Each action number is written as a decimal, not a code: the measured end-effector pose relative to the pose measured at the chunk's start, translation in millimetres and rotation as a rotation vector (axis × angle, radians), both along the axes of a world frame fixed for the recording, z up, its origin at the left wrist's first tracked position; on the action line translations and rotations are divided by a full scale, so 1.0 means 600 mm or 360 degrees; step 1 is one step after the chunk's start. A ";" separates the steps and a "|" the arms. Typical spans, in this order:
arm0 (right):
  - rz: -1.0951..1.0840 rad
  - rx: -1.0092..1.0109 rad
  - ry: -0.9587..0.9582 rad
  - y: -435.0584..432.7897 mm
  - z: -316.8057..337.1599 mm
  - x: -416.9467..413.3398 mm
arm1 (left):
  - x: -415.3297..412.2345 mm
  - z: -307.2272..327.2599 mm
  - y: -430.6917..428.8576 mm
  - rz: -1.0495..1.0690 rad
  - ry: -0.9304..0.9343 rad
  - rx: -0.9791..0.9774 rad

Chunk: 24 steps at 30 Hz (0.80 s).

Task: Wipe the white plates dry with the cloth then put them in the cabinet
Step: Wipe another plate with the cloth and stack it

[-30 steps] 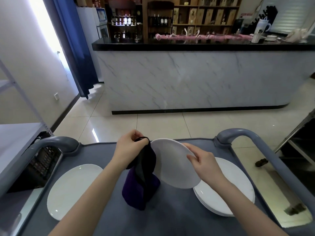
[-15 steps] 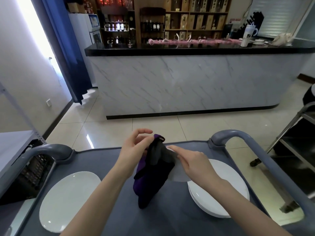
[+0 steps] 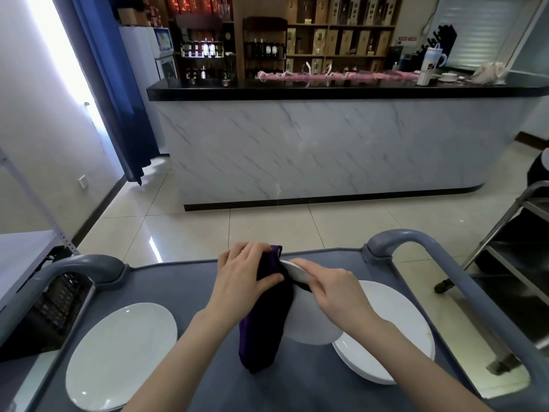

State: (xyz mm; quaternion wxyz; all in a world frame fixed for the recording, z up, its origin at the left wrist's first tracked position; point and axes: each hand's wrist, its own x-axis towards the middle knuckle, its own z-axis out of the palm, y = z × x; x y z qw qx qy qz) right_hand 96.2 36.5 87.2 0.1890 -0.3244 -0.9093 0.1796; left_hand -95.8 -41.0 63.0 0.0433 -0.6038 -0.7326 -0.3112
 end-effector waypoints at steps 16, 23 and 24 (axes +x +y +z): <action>0.0042 0.0056 -0.0052 0.006 0.015 -0.001 | -0.007 0.024 -0.015 -0.0051 -0.1200 0.0341; 0.0063 0.0174 0.0025 0.000 0.019 -0.007 | -0.002 0.015 -0.011 -0.0382 -0.0615 -0.0027; 0.0073 0.0167 0.0059 -0.001 0.018 -0.007 | -0.006 0.007 -0.010 -0.0380 -0.0567 -0.0071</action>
